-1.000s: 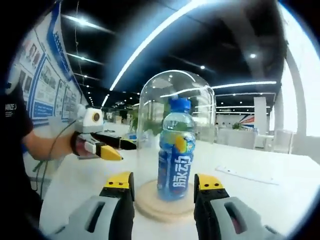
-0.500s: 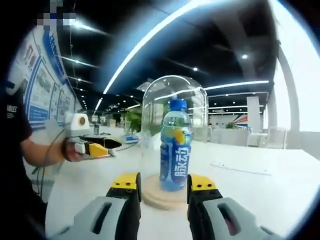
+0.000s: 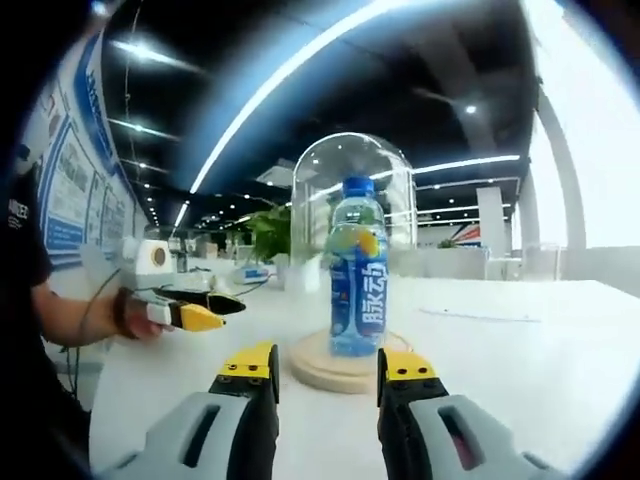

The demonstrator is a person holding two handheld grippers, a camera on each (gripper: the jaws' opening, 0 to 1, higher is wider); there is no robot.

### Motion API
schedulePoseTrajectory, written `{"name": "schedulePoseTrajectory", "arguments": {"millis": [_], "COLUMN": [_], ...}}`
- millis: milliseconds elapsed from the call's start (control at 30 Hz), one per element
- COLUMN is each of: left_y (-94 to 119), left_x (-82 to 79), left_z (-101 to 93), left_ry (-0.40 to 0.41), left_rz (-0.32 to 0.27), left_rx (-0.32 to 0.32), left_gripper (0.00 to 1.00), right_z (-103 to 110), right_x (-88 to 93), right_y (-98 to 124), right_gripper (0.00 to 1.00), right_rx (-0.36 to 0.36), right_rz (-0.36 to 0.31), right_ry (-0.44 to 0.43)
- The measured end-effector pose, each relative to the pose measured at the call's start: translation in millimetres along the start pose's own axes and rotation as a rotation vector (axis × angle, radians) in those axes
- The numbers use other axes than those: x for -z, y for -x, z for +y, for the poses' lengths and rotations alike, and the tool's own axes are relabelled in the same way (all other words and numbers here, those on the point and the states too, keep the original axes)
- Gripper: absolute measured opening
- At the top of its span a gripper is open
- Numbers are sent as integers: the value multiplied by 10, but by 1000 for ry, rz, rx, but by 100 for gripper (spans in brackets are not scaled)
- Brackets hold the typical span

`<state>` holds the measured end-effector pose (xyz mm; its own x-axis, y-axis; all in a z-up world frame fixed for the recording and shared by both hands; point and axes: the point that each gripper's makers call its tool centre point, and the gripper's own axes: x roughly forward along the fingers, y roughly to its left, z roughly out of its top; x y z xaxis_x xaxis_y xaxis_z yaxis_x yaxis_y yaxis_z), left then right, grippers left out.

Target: Open the cover put in the Mizone put the cover back on

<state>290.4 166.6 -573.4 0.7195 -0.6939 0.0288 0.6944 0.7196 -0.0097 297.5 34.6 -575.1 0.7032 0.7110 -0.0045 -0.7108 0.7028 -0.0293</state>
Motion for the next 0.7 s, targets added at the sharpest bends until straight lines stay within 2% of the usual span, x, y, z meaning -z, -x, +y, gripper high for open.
{"name": "schedulePoseTrajectory", "arguments": {"millis": [133,300,467,700], "left_y": [32,107,158,175], "left_x": [-23,-45,39,91], "left_z": [-30,-12,27,-15], "left_ry": [-9,12,41,33], "left_rz": [4,-2,17,37], "left_rx": [3,-9,-34,-34], "left_gripper": [25,25,25,25], "right_z": [33,-50,-80,-92], "right_x": [-41,-4,82,149], "right_y": [26,73,106,116], "right_gripper": [31,30,30,30], "right_rx": [0,19,25,36], "right_rz": [-3,1,18,41], "right_ry": [18,-4,-23,-24]}}
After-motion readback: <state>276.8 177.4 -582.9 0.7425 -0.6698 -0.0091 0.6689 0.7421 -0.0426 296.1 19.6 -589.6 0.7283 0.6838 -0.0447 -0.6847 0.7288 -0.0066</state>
